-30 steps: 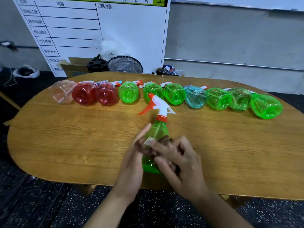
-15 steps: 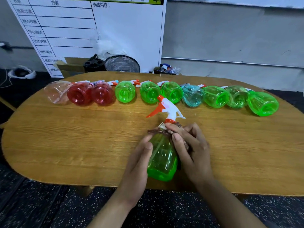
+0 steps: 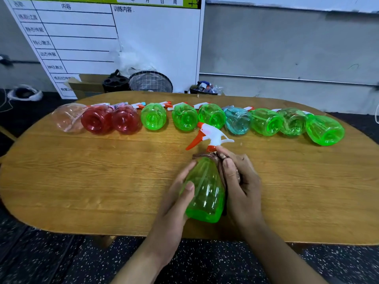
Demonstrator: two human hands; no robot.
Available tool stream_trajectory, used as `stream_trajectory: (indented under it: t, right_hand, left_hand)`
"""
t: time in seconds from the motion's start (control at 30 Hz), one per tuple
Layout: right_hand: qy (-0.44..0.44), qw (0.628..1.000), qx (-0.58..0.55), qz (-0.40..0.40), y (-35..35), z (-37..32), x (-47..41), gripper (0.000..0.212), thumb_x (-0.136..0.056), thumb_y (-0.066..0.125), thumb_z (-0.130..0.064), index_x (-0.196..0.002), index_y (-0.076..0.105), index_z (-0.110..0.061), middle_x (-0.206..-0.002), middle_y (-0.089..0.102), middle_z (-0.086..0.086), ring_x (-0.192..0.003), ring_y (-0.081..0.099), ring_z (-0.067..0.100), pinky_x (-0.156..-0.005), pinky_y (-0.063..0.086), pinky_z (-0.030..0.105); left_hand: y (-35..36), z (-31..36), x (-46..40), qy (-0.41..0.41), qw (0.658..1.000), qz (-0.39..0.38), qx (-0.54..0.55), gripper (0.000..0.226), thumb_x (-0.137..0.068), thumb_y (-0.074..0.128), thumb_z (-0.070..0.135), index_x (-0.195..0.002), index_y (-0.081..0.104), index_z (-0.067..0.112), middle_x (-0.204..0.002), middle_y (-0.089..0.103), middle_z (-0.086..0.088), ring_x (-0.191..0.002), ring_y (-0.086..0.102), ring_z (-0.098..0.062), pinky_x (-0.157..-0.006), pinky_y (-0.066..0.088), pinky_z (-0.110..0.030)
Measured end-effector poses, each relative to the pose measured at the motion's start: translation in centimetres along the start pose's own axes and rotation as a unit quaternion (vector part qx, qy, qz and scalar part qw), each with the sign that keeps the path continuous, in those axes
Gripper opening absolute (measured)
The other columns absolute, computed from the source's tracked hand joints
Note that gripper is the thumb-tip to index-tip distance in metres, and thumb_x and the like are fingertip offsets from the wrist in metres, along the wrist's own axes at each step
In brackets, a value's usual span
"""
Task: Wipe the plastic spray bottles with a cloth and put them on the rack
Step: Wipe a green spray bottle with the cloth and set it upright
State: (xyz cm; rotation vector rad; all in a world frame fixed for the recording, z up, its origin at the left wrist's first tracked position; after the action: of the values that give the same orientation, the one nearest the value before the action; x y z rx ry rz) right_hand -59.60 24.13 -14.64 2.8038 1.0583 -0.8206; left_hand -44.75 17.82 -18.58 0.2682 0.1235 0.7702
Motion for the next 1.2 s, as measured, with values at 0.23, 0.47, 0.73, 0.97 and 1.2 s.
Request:
stream_trajectory:
  t: [0.23,0.47,0.73,0.97,1.2]
  right_hand:
    - [-0.115,0.978,0.149,-0.092,1.8,-2.1,1.2,0.032,-0.103,0.057,-0.04,-0.127,0.075,-0.029,-0.091,0.046,-0.008,-0.082,0.052,-0.001,-0.071,0.039,0.009]
    - [-0.353,0.898,0.209,-0.158,3.6,-4.5,4.9,0.028,-0.098,0.073,-0.037,-0.123,0.078,-0.026,-0.098,0.047,-0.003,-0.076,0.053,0.009,-0.056,0.048,0.025]
    - [-0.109,0.986,0.128,-0.019,0.6,-1.4,0.7,0.031,-0.105,0.053,-0.043,-0.128,0.07,-0.031,-0.09,0.049,-0.003,-0.082,0.053,0.004,-0.073,0.041,0.011]
    - [-0.258,0.94,0.158,-0.156,3.6,-3.0,4.3,0.033,-0.1,0.071,-0.039,-0.132,0.072,-0.032,-0.096,0.046,-0.002,-0.075,0.048,0.003,-0.06,0.046,0.019]
    - [-0.19,0.969,0.137,-0.077,1.6,-1.9,2.1,0.03,-0.105,0.06,-0.042,-0.129,0.073,-0.03,-0.095,0.049,-0.005,-0.078,0.052,0.0,-0.067,0.046,0.017]
  left_hand:
    - [-1.5,-0.2,-0.3,0.025,0.998,0.054,-0.029,0.041,-0.105,0.047,0.047,-0.145,0.059,0.047,-0.153,0.06,0.004,-0.145,0.054,-0.021,-0.12,0.039,-0.06]
    - [-1.7,1.8,-0.5,0.05,0.997,0.061,0.009,0.048,-0.103,0.045,0.045,-0.15,0.055,0.039,-0.142,0.069,-0.008,-0.132,0.066,-0.03,-0.113,0.045,-0.048]
    - [-0.5,0.8,-0.8,0.04,0.997,0.045,-0.043,0.038,-0.105,0.045,0.035,-0.129,0.072,0.044,-0.138,0.071,0.003,-0.132,0.065,-0.019,-0.111,0.05,-0.05]
    - [-2.7,0.9,-1.3,0.031,0.995,0.089,0.043,0.047,-0.108,0.046,0.047,-0.151,0.054,0.032,-0.144,0.067,-0.011,-0.135,0.063,-0.034,-0.109,0.051,-0.05]
    - [-1.8,0.6,-1.0,0.041,0.997,0.064,-0.031,0.043,-0.104,0.046,0.048,-0.143,0.063,0.04,-0.144,0.067,0.001,-0.137,0.062,-0.024,-0.113,0.049,-0.054]
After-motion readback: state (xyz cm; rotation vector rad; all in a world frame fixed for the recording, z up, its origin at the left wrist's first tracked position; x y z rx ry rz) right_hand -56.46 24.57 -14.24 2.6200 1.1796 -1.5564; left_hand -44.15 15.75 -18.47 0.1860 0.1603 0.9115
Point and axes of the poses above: each hand's wrist, its own x-axis away from the middle knuckle, its own y-axis out of the palm, z = x × y, the point moved 6 cm from there along -x, towards the middle knuckle
